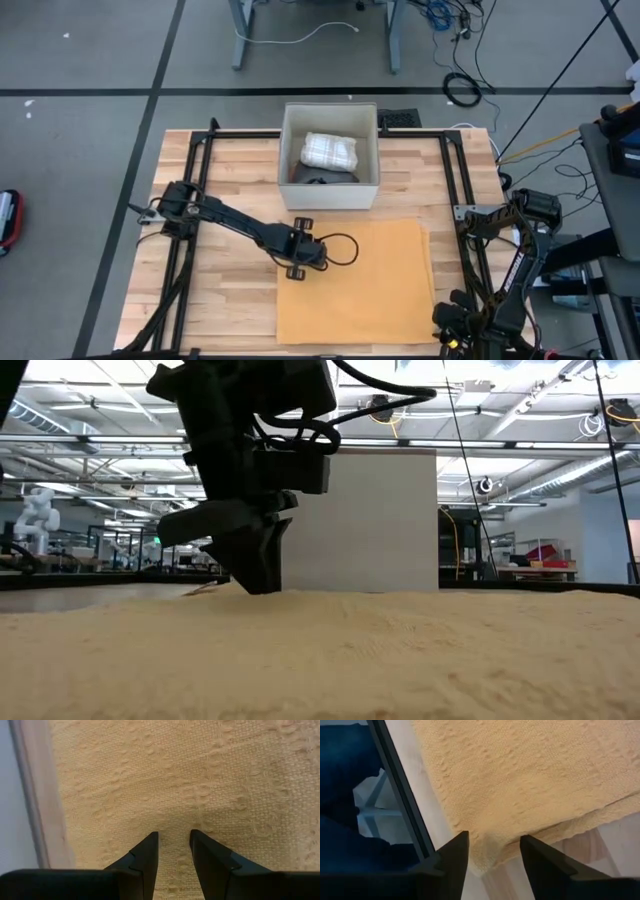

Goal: Fold towel
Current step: Fold the orange towel

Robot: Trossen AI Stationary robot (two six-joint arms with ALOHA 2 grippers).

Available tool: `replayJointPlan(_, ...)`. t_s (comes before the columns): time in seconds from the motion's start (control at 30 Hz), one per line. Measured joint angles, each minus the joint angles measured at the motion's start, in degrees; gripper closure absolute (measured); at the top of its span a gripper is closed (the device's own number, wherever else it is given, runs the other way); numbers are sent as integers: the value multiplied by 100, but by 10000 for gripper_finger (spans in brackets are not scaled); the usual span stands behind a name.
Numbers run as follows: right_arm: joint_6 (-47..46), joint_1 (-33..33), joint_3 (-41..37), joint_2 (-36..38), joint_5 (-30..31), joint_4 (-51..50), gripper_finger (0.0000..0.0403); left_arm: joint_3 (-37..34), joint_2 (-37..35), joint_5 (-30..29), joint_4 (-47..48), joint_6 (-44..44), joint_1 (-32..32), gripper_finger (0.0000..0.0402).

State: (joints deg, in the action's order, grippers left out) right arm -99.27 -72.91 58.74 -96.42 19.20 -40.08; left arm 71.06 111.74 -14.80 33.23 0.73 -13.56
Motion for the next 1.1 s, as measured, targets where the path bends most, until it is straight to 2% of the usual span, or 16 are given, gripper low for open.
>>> replayJointPlan(0.3, 81, -87, -2, 0, 29, 188, 247, 180, 13, -584, 581, -5, 8, 277)
replayJointPlan(0.47, 613, -87, -2, 0, 468, 634, 249, 182, 9, -629, 714, 46, 4, 277)
replayJointPlan(0.67, 807, -106, -2, 0, 447, 674, 250, 191, 4, -632, 674, 219, -56, 277)
replayJointPlan(0.9, 129, -268, -2, 0, -186, 190, 250, 193, -6, -501, -177, 43, -266, 277)
replayJointPlan(1.0, 67, -293, -2, 0, -236, 240, 250, 193, -6, -432, -690, -70, -308, 277)
replayJointPlan(1.1, 188, -290, -2, -2, 7, 409, 250, 196, -6, -326, -1259, -176, -308, 277)
